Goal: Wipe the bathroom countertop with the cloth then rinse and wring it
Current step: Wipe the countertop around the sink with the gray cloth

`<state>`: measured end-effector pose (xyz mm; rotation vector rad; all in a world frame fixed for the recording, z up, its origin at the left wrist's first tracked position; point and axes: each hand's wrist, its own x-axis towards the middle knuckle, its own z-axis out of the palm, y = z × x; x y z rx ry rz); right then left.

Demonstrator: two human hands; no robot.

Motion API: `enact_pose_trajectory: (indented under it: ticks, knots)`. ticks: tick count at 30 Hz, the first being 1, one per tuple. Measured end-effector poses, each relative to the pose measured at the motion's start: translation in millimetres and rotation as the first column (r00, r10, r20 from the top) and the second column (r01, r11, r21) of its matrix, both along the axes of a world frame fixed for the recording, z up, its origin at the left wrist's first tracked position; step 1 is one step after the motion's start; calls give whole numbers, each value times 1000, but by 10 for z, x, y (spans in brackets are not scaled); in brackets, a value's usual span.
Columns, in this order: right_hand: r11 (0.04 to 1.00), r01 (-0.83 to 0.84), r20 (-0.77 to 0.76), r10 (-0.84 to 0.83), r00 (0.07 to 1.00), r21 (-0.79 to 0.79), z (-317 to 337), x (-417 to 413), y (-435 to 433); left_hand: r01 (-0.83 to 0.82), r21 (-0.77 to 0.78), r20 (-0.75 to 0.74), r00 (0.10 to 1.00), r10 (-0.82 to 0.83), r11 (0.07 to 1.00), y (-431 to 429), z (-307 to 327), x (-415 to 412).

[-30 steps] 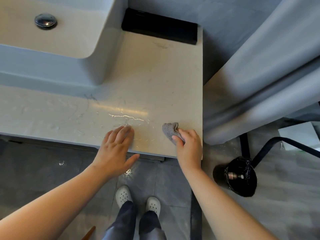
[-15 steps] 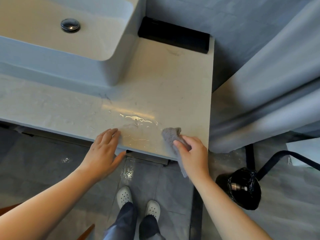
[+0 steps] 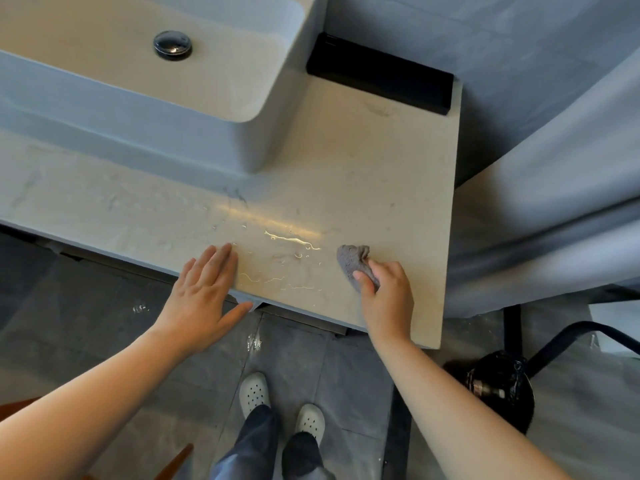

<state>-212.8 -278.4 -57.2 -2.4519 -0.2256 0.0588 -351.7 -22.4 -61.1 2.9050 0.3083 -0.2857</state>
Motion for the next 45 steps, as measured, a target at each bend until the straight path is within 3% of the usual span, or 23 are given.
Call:
enact_pose_trajectory:
  ticks: [6, 11, 16, 20, 28, 38, 45]
  knots:
    - [992, -116, -32, 118, 993, 47, 6, -488, 110, 9, -11, 2, 1000, -9, 1000, 35, 2, -24]
    - [973, -167, -201, 198, 960, 159, 121, -638, 116, 20, -14, 2, 1000, -20, 1000, 44, 2, -22]
    - [978, -21, -98, 43, 994, 208, 335, -338, 89, 20, -18, 7, 1000, -20, 1000, 53, -14, -31]
    - [992, 25, -8, -24, 1000, 125, 397, 164, 143, 16, -31, 16, 1000, -15, 999, 53, -12, -28]
    - [997, 71, -60, -71, 996, -3, 66, 499, 389, 56, -22, 42, 998, -55, 998, 119, 9, -21]
    - [994, -110, -66, 110, 992, 1, 34, -273, 593, 137, -11, 37, 990, -136, 991, 271, 78, 26]
    - [980, -164, -242, 186, 952, 111, 195, -633, 577, 148, -28, 44, 988, -147, 989, 312, 122, 25]
